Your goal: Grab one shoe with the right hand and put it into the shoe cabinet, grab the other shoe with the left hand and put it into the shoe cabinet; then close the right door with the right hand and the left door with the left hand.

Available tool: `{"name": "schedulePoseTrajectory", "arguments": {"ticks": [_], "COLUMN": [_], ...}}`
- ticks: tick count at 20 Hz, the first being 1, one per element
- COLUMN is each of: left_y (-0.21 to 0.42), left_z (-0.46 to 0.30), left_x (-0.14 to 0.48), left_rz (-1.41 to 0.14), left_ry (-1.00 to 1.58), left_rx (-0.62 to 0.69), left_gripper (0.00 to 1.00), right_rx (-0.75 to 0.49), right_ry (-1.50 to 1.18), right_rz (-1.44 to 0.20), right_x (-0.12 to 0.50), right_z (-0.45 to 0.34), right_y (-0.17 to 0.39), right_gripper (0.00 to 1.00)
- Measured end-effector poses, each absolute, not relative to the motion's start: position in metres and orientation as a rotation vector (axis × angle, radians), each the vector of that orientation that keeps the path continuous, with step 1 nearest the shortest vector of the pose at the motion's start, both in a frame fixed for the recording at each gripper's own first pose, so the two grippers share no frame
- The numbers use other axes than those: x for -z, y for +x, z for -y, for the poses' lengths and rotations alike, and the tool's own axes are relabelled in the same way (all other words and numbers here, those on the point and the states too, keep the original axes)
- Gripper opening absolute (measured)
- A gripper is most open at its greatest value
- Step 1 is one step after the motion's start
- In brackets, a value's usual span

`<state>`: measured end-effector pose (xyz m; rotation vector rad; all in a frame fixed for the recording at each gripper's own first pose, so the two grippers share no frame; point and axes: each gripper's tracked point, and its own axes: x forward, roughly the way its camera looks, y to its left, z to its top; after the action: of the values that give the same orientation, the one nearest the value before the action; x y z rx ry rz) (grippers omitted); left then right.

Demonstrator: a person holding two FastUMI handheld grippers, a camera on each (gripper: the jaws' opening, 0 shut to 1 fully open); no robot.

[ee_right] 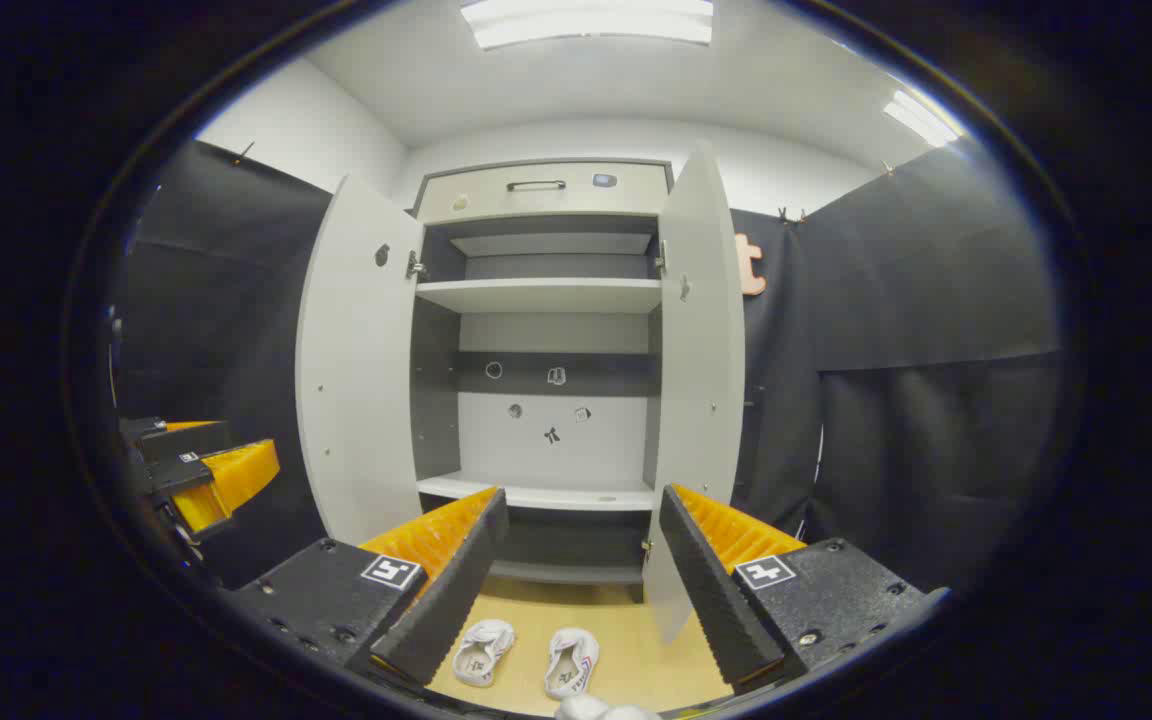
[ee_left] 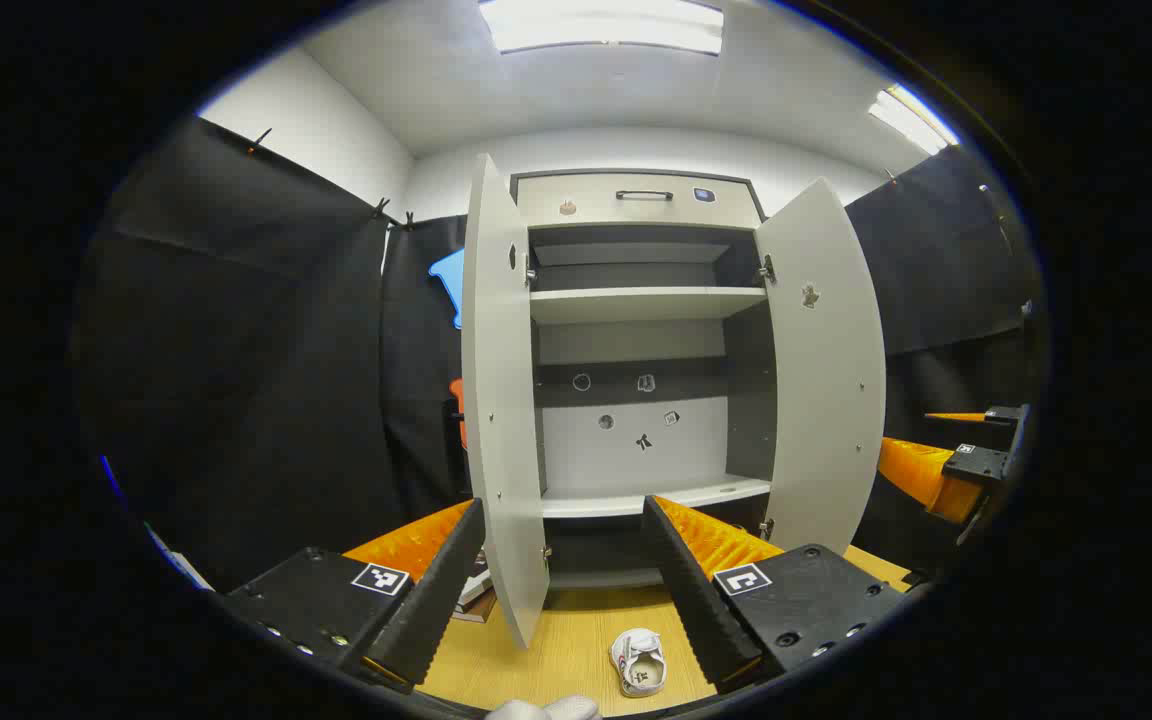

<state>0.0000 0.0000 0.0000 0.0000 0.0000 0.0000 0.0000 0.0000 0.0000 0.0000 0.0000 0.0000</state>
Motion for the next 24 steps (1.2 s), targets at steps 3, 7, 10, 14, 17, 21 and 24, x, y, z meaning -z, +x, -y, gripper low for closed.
{"name": "schedulePoseTrajectory", "arguments": {"ticks": [3, 7, 10, 14, 17, 21, 24], "left_y": [0.001, -0.001, -0.002, -0.001, 0.000, -0.001, -0.001], "left_z": [-0.002, 0.002, 0.002, -0.001, -0.005, -0.007, -0.009], "left_x": [-0.001, 0.001, 0.003, 0.005, 0.007, 0.014, 0.019], "left_rz": [0.006, 0.003, -0.004, -0.006, -0.010, -0.030, -0.041], "left_ry": [0.013, 0.015, 0.010, 0.023, 0.023, 0.020, 0.036], "left_rx": [-0.001, 0.002, 0.005, 0.002, -0.006, -0.007, -0.008], "left_gripper": [0.95, 0.95, 0.94, 0.95, 0.96, 0.96, 0.96], "right_rx": [0.001, 0.005, 0.004, 0.000, -0.007, -0.006, -0.010], "right_ry": [-0.005, -0.003, -0.007, -0.014, -0.018, -0.032, -0.036], "right_rz": [0.002, 0.003, 0.000, -0.006, -0.021, -0.083, -0.201], "right_x": [-0.001, 0.000, 0.001, 0.004, 0.014, 0.049, 0.102], "right_z": [0.000, 0.002, 0.000, -0.002, -0.005, -0.008, -0.011], "right_y": [-0.003, -0.003, -0.003, 0.000, 0.003, 0.008, 0.013], "right_gripper": [0.99, 0.99, 0.99, 0.99, 0.99, 0.99, 0.99]}}
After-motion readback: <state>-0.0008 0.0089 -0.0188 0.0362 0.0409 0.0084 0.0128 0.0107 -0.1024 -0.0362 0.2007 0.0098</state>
